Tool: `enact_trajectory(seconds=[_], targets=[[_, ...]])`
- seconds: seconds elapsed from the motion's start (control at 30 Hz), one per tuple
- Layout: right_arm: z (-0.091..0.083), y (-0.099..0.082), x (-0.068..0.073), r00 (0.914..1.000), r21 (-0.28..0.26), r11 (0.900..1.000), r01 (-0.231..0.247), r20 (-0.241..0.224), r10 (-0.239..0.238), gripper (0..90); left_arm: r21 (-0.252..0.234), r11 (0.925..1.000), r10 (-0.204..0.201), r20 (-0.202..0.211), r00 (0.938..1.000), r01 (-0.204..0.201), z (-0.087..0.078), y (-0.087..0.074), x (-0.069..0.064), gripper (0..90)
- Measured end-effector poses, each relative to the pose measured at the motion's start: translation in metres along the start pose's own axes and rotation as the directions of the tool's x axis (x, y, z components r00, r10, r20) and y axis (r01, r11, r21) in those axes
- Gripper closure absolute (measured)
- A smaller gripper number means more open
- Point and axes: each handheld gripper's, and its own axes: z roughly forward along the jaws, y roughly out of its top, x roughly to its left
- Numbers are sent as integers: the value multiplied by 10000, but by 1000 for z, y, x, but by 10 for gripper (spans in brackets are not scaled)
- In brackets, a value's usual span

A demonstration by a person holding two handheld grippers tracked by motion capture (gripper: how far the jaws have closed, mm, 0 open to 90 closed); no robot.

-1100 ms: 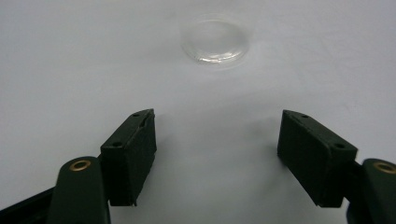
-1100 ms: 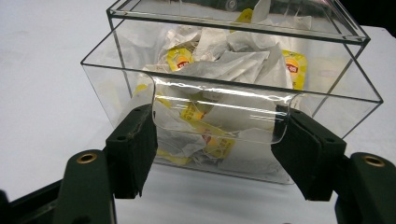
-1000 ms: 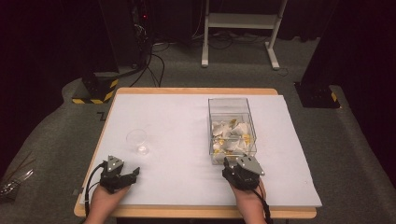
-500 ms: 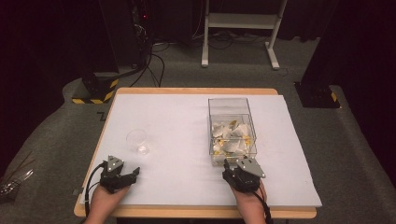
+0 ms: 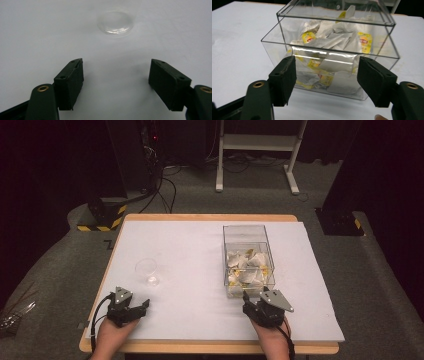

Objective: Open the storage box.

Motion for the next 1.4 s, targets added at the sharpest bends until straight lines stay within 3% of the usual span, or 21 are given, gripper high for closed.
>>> enact_trajectory(seconds=[0.4, 0.57, 0.87, 1.4], targets=[[-12, 16, -25, 9999, -764, 9970, -108, 17, 109, 458, -15, 10000, -23, -8, 10000, 23, 0, 0, 0, 283], [-5, 23, -38, 9998, -850, 9962, -190, -40, 188, 538, -5, 10000, -20, -1, 10000, 20, 0, 0, 0, 283], [20, 26, -62, 9983, -591, 9980, -217, 522, 248, 702, -7, 10000, -29, 3, 10000, 29, 0, 0, 0, 283], [34, 19, -63, 9978, -337, 9990, -282, 597, 302, 779, -19, 10000, -26, -13, 10000, 26, 0, 0, 0, 283]])
